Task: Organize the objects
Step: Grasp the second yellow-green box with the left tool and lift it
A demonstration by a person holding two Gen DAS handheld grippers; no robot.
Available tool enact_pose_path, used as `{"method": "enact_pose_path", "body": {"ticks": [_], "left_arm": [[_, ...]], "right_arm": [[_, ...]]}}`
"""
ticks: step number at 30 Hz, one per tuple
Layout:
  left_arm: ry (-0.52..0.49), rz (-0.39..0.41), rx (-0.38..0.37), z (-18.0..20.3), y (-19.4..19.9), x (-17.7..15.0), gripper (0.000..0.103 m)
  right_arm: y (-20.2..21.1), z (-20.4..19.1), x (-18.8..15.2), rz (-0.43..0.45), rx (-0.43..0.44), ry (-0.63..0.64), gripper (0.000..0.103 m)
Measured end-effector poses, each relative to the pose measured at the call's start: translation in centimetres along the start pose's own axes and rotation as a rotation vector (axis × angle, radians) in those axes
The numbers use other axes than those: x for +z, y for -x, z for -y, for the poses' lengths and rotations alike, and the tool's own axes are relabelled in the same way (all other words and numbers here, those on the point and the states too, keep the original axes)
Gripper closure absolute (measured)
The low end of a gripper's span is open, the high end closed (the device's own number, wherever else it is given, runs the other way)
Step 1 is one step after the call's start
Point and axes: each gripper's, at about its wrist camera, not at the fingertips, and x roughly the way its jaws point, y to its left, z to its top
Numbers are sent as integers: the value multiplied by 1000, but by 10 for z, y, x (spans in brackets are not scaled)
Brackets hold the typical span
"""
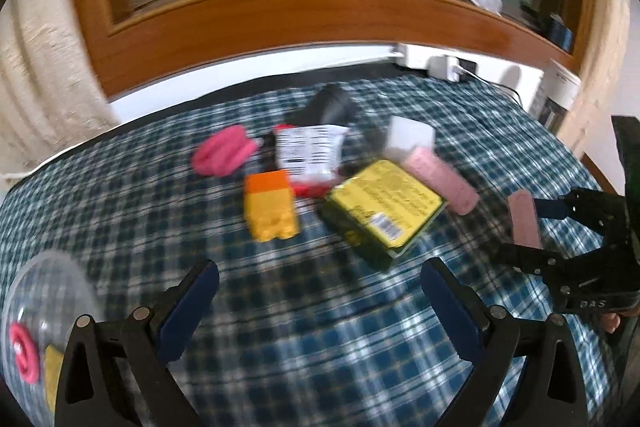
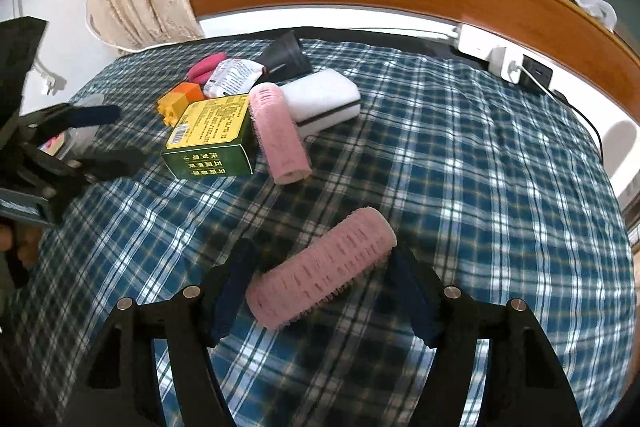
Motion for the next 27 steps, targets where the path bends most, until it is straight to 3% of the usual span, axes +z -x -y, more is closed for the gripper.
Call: {"method": "enact_pose_path", "body": {"ticks": [14, 23, 27], "left_arm": [[5, -47, -154, 10, -49, 26, 1], [-57, -37, -138, 27, -62, 36, 2], [-112, -63, -121, 39, -67, 31, 14]], "right_arm": [[1, 10, -3, 4, 12, -56, 34], [1, 10, -3, 4, 12, -57, 34], [1, 10, -3, 4, 12, -57, 34]]}}
